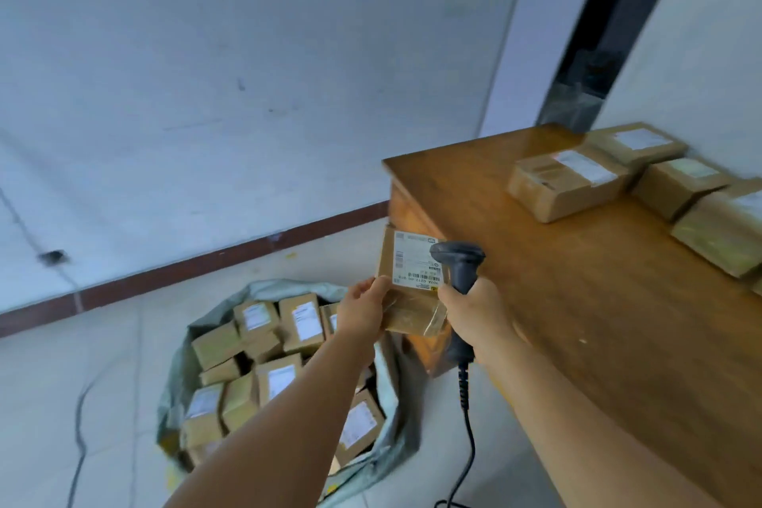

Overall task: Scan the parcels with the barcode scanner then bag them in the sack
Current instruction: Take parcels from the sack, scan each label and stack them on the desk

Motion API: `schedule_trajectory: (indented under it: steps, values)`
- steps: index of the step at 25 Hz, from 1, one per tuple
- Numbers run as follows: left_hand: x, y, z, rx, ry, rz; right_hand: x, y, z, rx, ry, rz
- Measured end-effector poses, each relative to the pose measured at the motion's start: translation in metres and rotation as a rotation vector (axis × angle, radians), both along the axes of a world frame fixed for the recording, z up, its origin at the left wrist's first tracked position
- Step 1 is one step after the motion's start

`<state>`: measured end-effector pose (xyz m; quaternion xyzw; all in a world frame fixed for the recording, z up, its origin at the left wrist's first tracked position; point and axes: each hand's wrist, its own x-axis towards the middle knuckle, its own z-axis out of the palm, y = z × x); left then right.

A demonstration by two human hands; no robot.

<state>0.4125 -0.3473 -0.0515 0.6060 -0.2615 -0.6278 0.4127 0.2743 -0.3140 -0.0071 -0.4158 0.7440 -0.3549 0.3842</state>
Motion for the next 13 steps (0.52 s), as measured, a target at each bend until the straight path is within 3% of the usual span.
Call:
schedule_trajectory:
  steps: [7,13]
  values:
    - [0.155,0.002,-0.091,0.163,0.004,0.235,0.154,-0.03,-0.07,0.139,0.045,0.266]
    - [0.247,-0.009,-0.192,0.348,0.009,0.335,0.255,-0.06,-0.159,0.346,0.02,0.32]
